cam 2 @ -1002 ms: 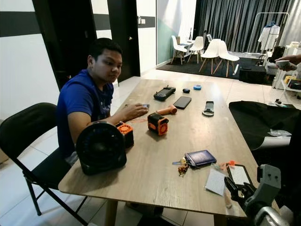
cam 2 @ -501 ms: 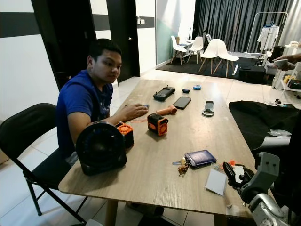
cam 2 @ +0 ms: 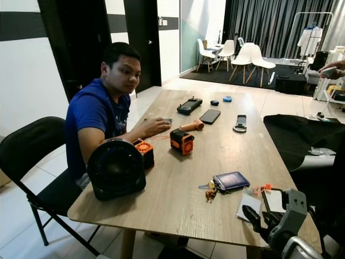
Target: Hang keys on a hook
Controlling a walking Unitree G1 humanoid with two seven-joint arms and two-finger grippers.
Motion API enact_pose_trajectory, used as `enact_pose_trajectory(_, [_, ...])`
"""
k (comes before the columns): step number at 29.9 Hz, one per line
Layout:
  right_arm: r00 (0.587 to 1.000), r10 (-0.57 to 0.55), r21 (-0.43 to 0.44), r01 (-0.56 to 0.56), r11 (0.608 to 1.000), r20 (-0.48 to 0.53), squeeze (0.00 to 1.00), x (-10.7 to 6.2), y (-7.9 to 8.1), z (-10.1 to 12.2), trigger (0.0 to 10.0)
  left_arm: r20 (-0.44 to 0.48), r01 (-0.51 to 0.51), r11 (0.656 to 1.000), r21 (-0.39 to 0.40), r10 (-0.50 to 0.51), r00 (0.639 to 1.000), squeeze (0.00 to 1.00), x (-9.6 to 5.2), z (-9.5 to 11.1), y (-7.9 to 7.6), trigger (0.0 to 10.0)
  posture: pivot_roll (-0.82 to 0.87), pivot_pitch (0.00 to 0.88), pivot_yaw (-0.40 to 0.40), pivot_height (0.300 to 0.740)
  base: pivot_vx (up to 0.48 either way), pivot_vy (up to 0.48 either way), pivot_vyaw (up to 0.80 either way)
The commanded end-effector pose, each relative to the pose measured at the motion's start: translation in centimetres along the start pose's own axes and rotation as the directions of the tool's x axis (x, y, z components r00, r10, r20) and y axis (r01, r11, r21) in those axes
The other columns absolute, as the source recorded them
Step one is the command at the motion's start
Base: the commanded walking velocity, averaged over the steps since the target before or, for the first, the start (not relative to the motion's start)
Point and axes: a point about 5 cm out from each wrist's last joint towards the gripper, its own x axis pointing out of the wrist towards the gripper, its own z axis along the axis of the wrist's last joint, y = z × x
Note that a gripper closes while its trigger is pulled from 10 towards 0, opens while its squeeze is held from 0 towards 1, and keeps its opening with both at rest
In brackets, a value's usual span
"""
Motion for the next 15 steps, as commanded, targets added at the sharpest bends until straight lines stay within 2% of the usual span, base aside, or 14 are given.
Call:
enact_pose_trajectory(1, [1.000, 0.008, 0.026, -0.009, 1.000, 0.026, 0.00, -0.4, -0.1, 0.6, 10.0, 0.007, 0.000, 1.000, -0.026, 0.000, 1.000, 0.00, -0.1, 0.0, -0.1, 10.0, 0.05, 0.040, 0.014, 0.740, 0.000, 0.000, 0.00])
enact_pose_trajectory(2, [0.998, 0.008, 0.048, -0.011, 0.999, 0.061, 0.00, -0.6, -0.2, 1.1, 10.0, 0.009, 0.000, 0.999, -0.035, 0.000, 1.000, 0.00, -0.1, 0.0, -0.1, 10.0, 0.04, 0.041, 0.015, 0.740, 0.000, 0.000, 0.00])
enact_pose_trajectory(3, [0.989, -0.020, 0.059, 0.011, 0.998, 0.147, 0.00, -1.0, -0.4, 2.1, 10.0, 0.013, -0.003, 0.999, -0.048, 0.004, 1.000, 0.00, -0.1, 0.1, 0.0, 10.0, 0.04, 0.046, 0.016, 0.740, 0.000, 0.000, 0.00])
enact_pose_trajectory(5, [0.985, -0.034, 0.055, 0.025, 0.998, 0.167, 0.00, -1.1, -0.6, 2.3, 10.0, 0.014, -0.003, 0.999, -0.050, 0.004, 1.000, 0.00, -0.1, 0.1, 0.0, 10.0, 0.04, 0.046, 0.016, 0.740, 0.000, 0.000, 0.00])
enact_pose_trajectory(7, [0.963, -0.132, 0.036, 0.128, 0.991, 0.236, 0.00, -1.5, -1.5, 3.0, 10.0, 0.016, -0.003, 0.999, -0.053, 0.004, 1.000, 0.00, -0.1, 0.2, 0.0, 10.0, 0.04, 0.048, 0.017, 0.740, 0.000, 0.000, 0.00])
enact_pose_trajectory(10, [0.897, -0.309, 0.029, 0.317, 0.948, 0.316, 0.00, -2.4, -3.3, 3.8, 10.0, 0.017, -0.002, 0.998, -0.059, 0.003, 1.000, 0.00, 0.0, 0.4, 0.0, 10.0, 0.04, 0.048, 0.022, 0.740, 0.000, 0.000, 0.00])
enact_pose_trajectory(11, [0.897, -0.309, 0.029, 0.317, 0.948, 0.316, 0.00, -2.4, -3.3, 3.8, 10.0, 0.017, -0.002, 0.998, -0.059, 0.003, 1.000, 0.00, 0.0, 0.4, 0.0, 10.0, 0.04, 0.048, 0.022, 0.740, 0.000, 0.000, 0.00])
enact_pose_trajectory(12, [0.867, -0.368, 0.048, 0.375, 0.926, 0.335, 0.00, -2.8, -4.1, 4.0, 10.0, 0.018, -0.001, 0.998, -0.064, 0.003, 1.000, 0.00, 0.0, 0.4, -0.1, 10.0, 0.04, 0.048, 0.021, 0.740, 0.000, 0.000, 0.00])
enact_pose_trajectory(15, [0.859, -0.394, 0.055, 0.399, 0.915, 0.326, 0.00, -3.0, -4.4, 3.9, 10.0, 0.017, 0.000, 0.998, -0.066, 0.001, 1.000, 0.00, 0.0, 0.4, -0.1, 10.0, 0.04, 0.050, 0.023, 0.740, 0.000, 0.000, 0.00])
